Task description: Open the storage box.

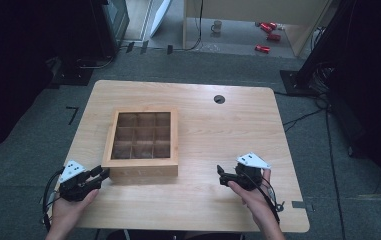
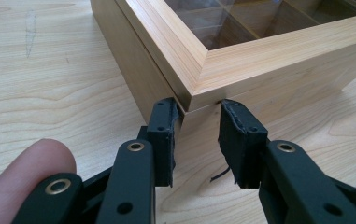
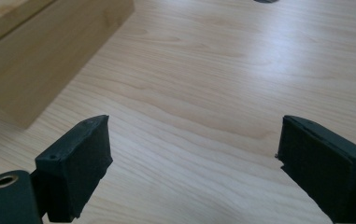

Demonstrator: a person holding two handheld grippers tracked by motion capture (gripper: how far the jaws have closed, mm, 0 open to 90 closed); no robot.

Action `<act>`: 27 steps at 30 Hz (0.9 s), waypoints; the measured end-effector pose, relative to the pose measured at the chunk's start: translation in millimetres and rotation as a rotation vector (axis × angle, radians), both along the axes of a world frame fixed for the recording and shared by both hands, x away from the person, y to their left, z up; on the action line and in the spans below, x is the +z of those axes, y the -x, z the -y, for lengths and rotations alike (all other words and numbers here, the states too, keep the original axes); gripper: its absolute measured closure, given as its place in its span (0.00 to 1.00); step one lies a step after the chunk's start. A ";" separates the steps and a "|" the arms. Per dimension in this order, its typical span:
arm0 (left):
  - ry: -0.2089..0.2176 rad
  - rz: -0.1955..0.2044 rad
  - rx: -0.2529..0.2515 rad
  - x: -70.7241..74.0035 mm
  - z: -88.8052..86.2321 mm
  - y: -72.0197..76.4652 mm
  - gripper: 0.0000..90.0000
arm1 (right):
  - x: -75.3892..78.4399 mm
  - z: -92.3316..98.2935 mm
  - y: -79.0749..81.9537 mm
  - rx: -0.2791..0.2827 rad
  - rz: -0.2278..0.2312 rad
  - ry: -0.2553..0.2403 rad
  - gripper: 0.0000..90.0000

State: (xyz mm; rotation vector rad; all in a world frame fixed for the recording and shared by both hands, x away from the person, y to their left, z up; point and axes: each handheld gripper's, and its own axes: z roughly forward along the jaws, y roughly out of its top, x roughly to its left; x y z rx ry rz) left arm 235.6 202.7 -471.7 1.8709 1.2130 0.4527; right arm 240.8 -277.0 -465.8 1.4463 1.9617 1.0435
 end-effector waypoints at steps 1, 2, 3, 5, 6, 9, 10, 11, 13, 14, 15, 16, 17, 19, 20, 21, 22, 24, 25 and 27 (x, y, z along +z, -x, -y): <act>0.001 -0.001 -0.001 0.1 -0.2 -0.1 0.74 | 0.8 -4.1 -2.1 0.009 0.002 0.001 0.11; 0.001 -0.001 -0.001 0.1 -0.2 -0.1 0.74 | 1.5 -8.1 -4.2 0.016 0.002 0.001 0.11; 0.000 0.000 -0.003 0.4 -0.4 -0.3 0.74 | 2.1 -11.8 -6.2 0.020 0.004 0.001 0.11; -0.002 0.002 -0.002 0.8 -0.3 -0.2 0.75 | 3.3 -19.1 -9.4 0.032 0.004 -0.003 0.11; -0.002 0.002 -0.002 0.8 -0.3 -0.2 0.75 | 3.3 -19.1 -9.4 0.032 0.004 -0.003 0.11; -0.002 0.006 -0.002 1.5 -0.2 -0.3 0.75 | 4.5 -32.7 -14.2 0.059 0.005 0.004 0.11; -0.003 0.007 -0.003 1.9 -0.2 -0.2 0.75 | 4.9 -35.6 -15.0 0.062 0.006 0.007 0.11; -0.003 0.007 -0.003 1.9 -0.2 -0.2 0.75 | 5.2 -38.4 -15.9 0.066 0.007 0.006 0.11; 0.000 0.011 -0.004 3.4 -0.3 0.2 0.75 | 5.8 -43.4 -17.2 0.076 0.009 0.001 0.11; 0.000 0.011 -0.004 3.4 -0.3 0.2 0.75 | 6.0 -45.8 -17.8 0.080 0.010 0.002 0.11; 0.003 0.015 -0.003 4.4 -0.2 0.3 0.76 | 6.3 -48.4 -18.2 0.084 0.010 0.000 0.11; 0.003 0.015 -0.003 4.4 -0.2 0.3 0.76 | 6.4 -51.1 -18.6 0.088 0.008 -0.002 0.11; 0.004 0.017 -0.006 5.5 -0.6 0.3 0.76 | 6.5 -53.8 -18.9 0.093 0.008 -0.002 0.11; 0.009 0.015 -0.011 6.6 -1.3 0.0 0.76 | 7.1 -58.8 -19.6 0.102 0.010 -0.003 0.11; 0.009 0.015 -0.011 6.6 -1.3 0.0 0.76 | 7.6 -61.2 -20.0 0.108 0.012 -0.005 0.11; 0.012 0.019 -0.012 7.8 -1.5 -0.1 0.76 | 8.2 -63.6 -20.4 0.112 0.015 -0.009 0.11; 0.013 0.021 -0.013 8.4 -1.6 -0.2 0.76 | 8.8 -66.1 -20.8 0.118 0.015 -0.012 0.11; 0.016 0.024 -0.015 9.7 -1.8 -0.4 0.76 | 9.7 -71.0 -22.2 0.126 0.017 -0.013 0.11; 0.016 0.027 -0.015 10.4 -1.8 -0.3 0.76 | 10.2 -73.3 -22.7 0.129 0.017 -0.013 0.11; 0.015 0.032 -0.010 11.7 -1.4 0.1 0.76 | 10.9 -77.6 -24.0 0.141 0.023 -0.010 0.11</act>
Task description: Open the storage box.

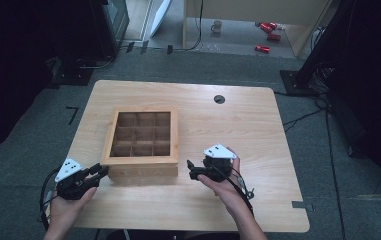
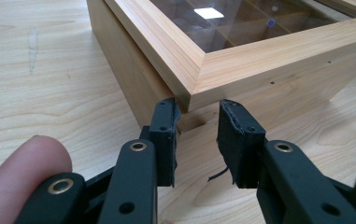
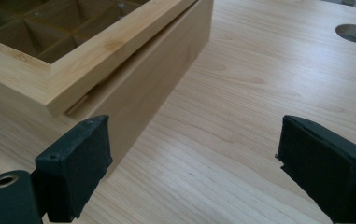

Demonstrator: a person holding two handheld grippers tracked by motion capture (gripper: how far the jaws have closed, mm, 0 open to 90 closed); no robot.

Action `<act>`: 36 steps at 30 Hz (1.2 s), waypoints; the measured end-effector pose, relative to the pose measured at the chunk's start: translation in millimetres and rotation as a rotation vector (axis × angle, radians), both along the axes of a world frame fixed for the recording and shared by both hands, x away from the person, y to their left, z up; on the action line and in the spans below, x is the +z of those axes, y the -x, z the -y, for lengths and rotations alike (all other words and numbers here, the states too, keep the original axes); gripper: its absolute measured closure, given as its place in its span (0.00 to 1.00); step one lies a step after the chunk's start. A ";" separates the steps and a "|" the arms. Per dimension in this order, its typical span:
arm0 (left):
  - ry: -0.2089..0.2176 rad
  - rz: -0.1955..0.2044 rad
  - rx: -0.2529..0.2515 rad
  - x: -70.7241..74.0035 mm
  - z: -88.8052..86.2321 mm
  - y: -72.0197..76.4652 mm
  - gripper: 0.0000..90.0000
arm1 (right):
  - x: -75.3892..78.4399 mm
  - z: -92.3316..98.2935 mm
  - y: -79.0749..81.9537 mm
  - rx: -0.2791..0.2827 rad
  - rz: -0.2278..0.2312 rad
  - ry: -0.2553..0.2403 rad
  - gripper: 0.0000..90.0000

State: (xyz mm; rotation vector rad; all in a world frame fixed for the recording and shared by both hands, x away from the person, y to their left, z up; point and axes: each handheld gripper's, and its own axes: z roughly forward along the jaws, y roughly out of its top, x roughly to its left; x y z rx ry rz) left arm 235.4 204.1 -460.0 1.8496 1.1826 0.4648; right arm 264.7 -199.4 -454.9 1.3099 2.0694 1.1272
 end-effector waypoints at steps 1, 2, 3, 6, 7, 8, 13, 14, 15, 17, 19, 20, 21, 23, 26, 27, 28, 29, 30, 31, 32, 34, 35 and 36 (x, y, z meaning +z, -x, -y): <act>-0.002 0.002 0.001 0.7 0.1 0.2 0.75 | 0.4 -2.3 -0.2 0.003 -0.001 -0.001 0.11; -0.004 0.007 0.003 1.5 0.3 0.3 0.75 | 0.6 -4.4 -0.3 0.004 -0.001 -0.003 0.11; -0.004 0.007 0.003 1.5 0.3 0.3 0.75 | 0.5 -5.9 -0.7 0.011 0.004 -0.002 0.11; 0.003 0.020 0.007 5.6 -0.1 0.8 0.75 | -0.6 -11.3 -0.6 0.022 0.001 -0.001 0.11; 0.003 0.020 0.007 5.6 -0.1 0.8 0.75 | -0.6 -11.3 -0.6 0.022 0.001 -0.001 0.11; 0.002 0.028 0.011 7.3 0.2 1.2 0.75 | -2.0 -14.4 -0.5 0.035 0.000 0.000 0.11; 0.003 0.031 0.014 8.7 0.4 0.5 0.74 | -5.6 -20.6 -1.2 0.046 -0.009 0.003 0.11; 0.007 0.030 0.016 9.2 0.3 0.3 0.74 | -6.2 -22.3 -1.5 0.051 -0.009 0.003 0.11; 0.009 0.031 0.016 9.7 0.1 0.1 0.74 | -6.8 -24.3 -1.6 0.054 -0.010 0.000 0.11; 0.016 0.034 0.020 10.7 0.1 -0.4 0.74 | -8.7 -30.8 -3.0 0.062 -0.011 -0.008 0.11; 0.019 0.036 0.022 11.8 -0.1 -1.0 0.74 | -9.4 -35.3 -4.6 0.064 -0.013 -0.009 0.11; 0.022 0.037 0.025 12.9 -0.1 -1.5 0.74 | -9.5 -37.5 -5.5 0.066 -0.013 -0.011 0.11; 0.022 0.038 0.026 13.4 0.0 -1.8 0.74 | -9.4 -39.5 -6.5 0.067 -0.011 -0.012 0.11; 0.023 0.039 0.026 13.6 0.0 -2.0 0.74 | -8.0 -42.9 -8.3 0.056 -0.004 -0.014 0.15; 0.022 0.034 0.027 12.7 -0.2 -3.3 0.74 | -5.2 -46.9 -11.8 0.051 0.005 -0.027 0.15; 0.027 0.036 0.028 12.6 -0.2 -3.4 0.73 | -4.3 -47.6 -12.8 0.050 0.010 -0.030 0.15; 0.030 0.036 0.028 13.0 -0.5 -3.5 0.73 | -3.7 -48.6 -13.8 0.054 0.009 -0.027 0.15; 0.032 0.038 0.027 13.3 -0.8 -3.5 0.73 | -3.5 -49.7 -14.4 0.054 0.016 -0.023 0.15; 0.035 0.041 0.028 13.5 -1.0 -3.5 0.73 | -3.2 -50.4 -14.8 0.054 0.020 -0.021 0.15; 0.038 0.043 0.030 13.6 -1.2 -3.4 0.73 | -2.9 -50.7 -15.1 0.055 0.025 -0.020 0.15; 0.040 0.045 0.032 13.6 -1.7 -3.4 0.73 | -2.5 -50.8 -15.5 0.057 0.030 -0.017 0.15; 0.040 0.050 0.041 12.7 -3.1 -2.8 0.70 | -1.4 -51.4 -15.9 0.059 0.032 -0.004 0.14; 0.035 0.054 0.052 12.2 -4.1 -1.9 0.68 | -0.8 -51.8 -16.0 0.061 0.034 0.006 0.14; 0.027 0.058 0.066 11.3 -5.5 -0.9 0.65 | -0.4 -52.3 -15.9 0.063 0.036 0.014 0.14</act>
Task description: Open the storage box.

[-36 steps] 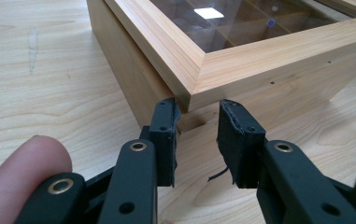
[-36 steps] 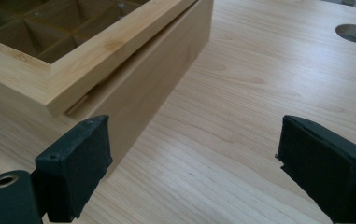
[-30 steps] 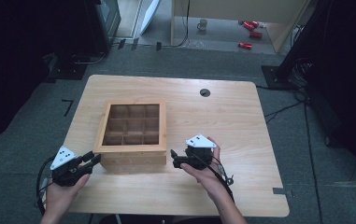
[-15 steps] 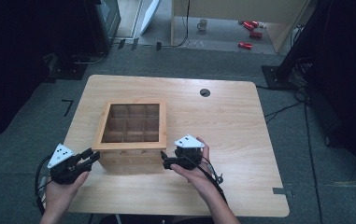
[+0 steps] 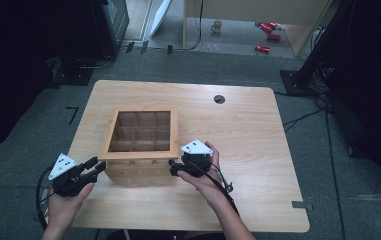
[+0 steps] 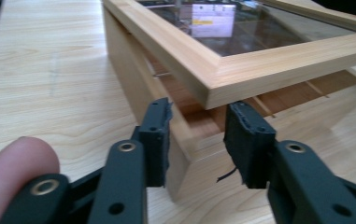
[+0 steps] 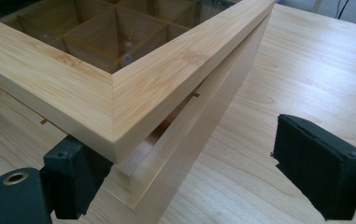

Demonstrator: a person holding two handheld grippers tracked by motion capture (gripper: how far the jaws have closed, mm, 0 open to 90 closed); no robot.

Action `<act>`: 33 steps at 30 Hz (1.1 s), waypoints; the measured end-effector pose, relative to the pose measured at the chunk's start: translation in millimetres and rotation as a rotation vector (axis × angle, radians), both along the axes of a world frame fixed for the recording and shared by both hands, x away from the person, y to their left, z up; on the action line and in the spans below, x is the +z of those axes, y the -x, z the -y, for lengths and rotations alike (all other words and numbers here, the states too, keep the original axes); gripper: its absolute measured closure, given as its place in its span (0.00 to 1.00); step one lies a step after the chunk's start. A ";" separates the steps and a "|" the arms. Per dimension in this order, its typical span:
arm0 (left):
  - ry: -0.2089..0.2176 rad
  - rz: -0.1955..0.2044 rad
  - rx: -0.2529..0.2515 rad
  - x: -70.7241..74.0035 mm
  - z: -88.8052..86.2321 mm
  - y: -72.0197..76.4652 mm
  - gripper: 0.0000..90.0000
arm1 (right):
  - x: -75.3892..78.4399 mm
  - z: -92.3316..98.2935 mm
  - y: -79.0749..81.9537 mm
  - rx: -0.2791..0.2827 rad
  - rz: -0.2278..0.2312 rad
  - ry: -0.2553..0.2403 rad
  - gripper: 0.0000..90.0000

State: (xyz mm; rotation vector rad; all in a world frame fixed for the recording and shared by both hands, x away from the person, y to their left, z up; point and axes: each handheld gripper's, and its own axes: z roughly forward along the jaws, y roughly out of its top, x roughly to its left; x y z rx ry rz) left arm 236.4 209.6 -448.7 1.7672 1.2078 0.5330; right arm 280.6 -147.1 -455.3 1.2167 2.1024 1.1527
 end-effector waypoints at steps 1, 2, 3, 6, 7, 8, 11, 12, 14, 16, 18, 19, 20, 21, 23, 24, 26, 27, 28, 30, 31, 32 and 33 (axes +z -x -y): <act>-0.010 0.003 0.015 -1.3 -1.9 1.0 0.61 | 0.4 -0.4 0.1 0.000 0.000 0.005 0.14; -0.018 0.001 0.029 -3.2 -4.2 1.8 0.57 | 0.8 -0.4 -0.2 0.003 0.002 0.009 0.14; -0.018 0.001 0.029 -3.2 -4.2 1.8 0.53 | 0.8 -0.4 -0.2 0.003 0.002 0.009 0.14; -0.038 -0.037 0.033 -14.8 -11.7 3.1 0.47 | 4.2 0.1 -1.0 0.006 0.008 0.003 0.14; -0.043 -0.047 0.034 -18.3 -12.8 3.6 0.44 | 6.4 0.3 -1.6 0.006 0.013 -0.002 0.14; -0.051 -0.061 0.033 -23.2 -13.7 4.1 0.38 | 9.9 0.5 -2.3 0.005 0.019 -0.006 0.14; -0.096 -0.125 0.013 -37.9 -12.6 3.1 0.26 | 15.8 0.7 -4.5 0.009 0.036 -0.003 0.14; -0.104 -0.136 0.013 -40.6 -11.9 1.9 0.22 | 17.7 0.5 -5.2 0.007 0.039 -0.004 0.14; -0.119 -0.157 0.017 -45.4 -10.4 -0.2 0.18 | 21.8 0.0 -6.8 0.005 0.044 -0.003 0.14; -0.147 -0.172 0.013 -48.8 -9.5 -1.0 0.16 | 26.0 -0.9 -8.7 0.000 0.051 -0.003 0.14; -0.167 -0.179 0.016 -51.6 -8.9 -1.5 0.15 | 30.3 -1.8 -11.0 -0.002 0.060 0.001 0.14; -0.171 -0.185 0.023 -53.1 -8.6 -1.7 0.15 | 32.5 -2.1 -12.2 -0.003 0.064 0.001 0.14; -0.180 -0.195 0.027 -54.8 -9.0 -2.0 0.15 | 34.8 -2.1 -13.5 -0.001 0.069 0.001 0.14; -0.191 -0.204 0.035 -56.9 -9.2 -2.6 0.15 | 37.3 -2.5 -14.5 -0.004 0.070 -0.001 0.14; -0.202 -0.216 0.041 -59.4 -9.6 -3.2 0.16 | 42.1 -2.6 -16.9 -0.005 0.082 0.001 0.14; -0.233 -0.217 0.055 -64.0 -10.1 -3.8 0.16 | 44.4 -2.7 -18.3 -0.005 0.086 -0.002 0.14; -0.238 -0.217 0.059 -64.0 -10.5 -4.1 0.17 | 48.8 -2.7 -21.1 -0.004 0.092 -0.003 0.14; -0.243 -0.215 0.059 -64.3 -10.6 -4.1 0.17 | 51.2 -2.9 -22.6 -0.004 0.093 -0.002 0.14; -0.250 -0.209 0.059 -64.9 -10.5 -3.9 0.17 | 53.6 -3.3 -24.2 -0.004 0.097 0.000 0.14; -0.246 -0.200 0.060 -65.9 -11.0 -2.9 0.17 | 58.9 -3.8 -28.0 -0.002 0.109 0.005 0.14; -0.246 -0.200 0.060 -65.9 -11.0 -2.9 0.17 | 61.7 -3.8 -29.9 -0.003 0.114 0.002 0.14; -0.238 -0.185 0.066 -67.3 -11.0 -1.9 0.17 | 64.5 -3.6 -32.1 -0.003 0.119 -0.003 0.14; -0.234 -0.179 0.068 -67.8 -10.8 -1.6 0.17 | 67.0 -3.3 -34.5 -0.002 0.123 -0.009 0.14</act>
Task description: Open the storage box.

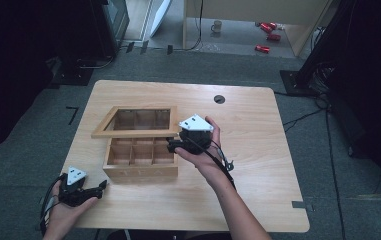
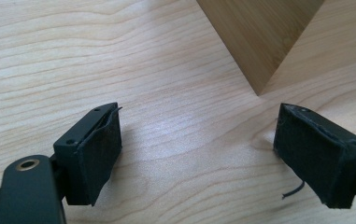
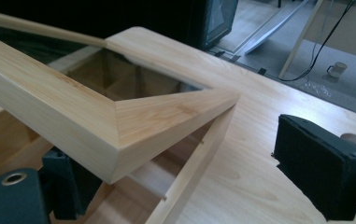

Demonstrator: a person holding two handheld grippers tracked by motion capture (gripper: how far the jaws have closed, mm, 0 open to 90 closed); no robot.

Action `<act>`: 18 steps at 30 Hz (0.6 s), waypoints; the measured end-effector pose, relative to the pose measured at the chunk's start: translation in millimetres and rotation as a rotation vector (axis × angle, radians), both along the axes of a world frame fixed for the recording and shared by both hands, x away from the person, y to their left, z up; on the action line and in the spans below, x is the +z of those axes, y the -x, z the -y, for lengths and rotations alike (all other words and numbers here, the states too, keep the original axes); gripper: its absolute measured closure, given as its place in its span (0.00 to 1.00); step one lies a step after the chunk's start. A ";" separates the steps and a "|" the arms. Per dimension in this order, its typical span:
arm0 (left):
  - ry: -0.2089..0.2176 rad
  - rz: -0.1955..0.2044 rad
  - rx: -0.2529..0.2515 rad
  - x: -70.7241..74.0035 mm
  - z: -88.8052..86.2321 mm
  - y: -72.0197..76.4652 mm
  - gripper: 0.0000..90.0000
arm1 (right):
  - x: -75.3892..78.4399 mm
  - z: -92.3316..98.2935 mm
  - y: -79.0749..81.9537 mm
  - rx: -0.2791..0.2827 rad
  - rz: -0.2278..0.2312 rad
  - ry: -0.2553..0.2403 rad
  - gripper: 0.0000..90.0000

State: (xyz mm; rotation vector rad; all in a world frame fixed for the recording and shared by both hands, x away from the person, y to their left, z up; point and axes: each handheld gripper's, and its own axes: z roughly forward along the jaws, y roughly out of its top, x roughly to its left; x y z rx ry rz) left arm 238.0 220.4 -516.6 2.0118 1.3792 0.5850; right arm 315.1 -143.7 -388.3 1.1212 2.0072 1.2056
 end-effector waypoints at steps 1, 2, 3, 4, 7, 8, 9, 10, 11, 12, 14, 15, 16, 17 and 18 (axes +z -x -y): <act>-0.002 0.003 -0.002 -0.3 0.0 0.2 0.17 | 2.1 0.1 -1.9 -0.003 0.001 -0.005 0.14; -0.001 0.007 -0.002 -0.7 0.3 0.3 0.17 | 3.6 0.2 -4.2 -0.006 0.006 -0.009 0.14; 0.001 0.007 -0.001 -0.8 0.7 0.3 0.17 | 5.0 0.4 -6.3 -0.009 0.005 -0.012 0.14; 0.001 0.007 -0.001 -0.8 0.7 0.3 0.17 | 6.2 0.6 -8.4 -0.010 0.003 -0.017 0.14; 0.003 0.006 0.000 -0.8 0.8 0.4 0.17 | 7.9 1.1 -13.2 -0.007 0.003 -0.025 0.14; 0.003 0.007 0.000 -0.8 0.8 0.3 0.17 | 8.8 1.1 -16.2 -0.006 0.005 -0.028 0.14; 0.003 0.007 0.000 -0.8 0.8 0.3 0.17 | 10.2 1.7 -20.3 0.001 0.010 -0.037 0.14; 0.002 0.007 -0.001 -0.7 0.7 0.3 0.17 | 11.3 2.0 -22.6 0.006 0.013 -0.043 0.14; 0.003 0.007 -0.001 -0.7 0.7 0.3 0.17 | 12.4 2.6 -25.0 0.014 0.021 -0.048 0.14; 0.001 0.005 -0.003 -0.6 0.5 0.4 0.17 | 13.4 3.1 -27.2 0.017 0.027 -0.058 0.14; 0.001 0.005 -0.003 -0.6 0.6 0.3 0.17 | 14.4 3.7 -29.9 0.023 0.030 -0.067 0.14; 0.000 0.004 -0.004 -0.5 0.4 0.3 0.17 | 16.1 3.9 -36.4 0.035 0.025 -0.069 0.14; 0.000 0.004 -0.004 -0.5 0.4 0.3 0.17 | 16.3 3.4 -38.4 0.038 0.024 -0.063 0.14; 0.002 0.004 -0.001 -0.6 0.9 0.2 0.17 | 16.2 2.8 -41.4 0.041 0.019 -0.054 0.14; 0.002 0.004 -0.001 -0.6 0.9 0.1 0.17 | 15.5 1.7 -44.3 0.040 0.016 -0.042 0.14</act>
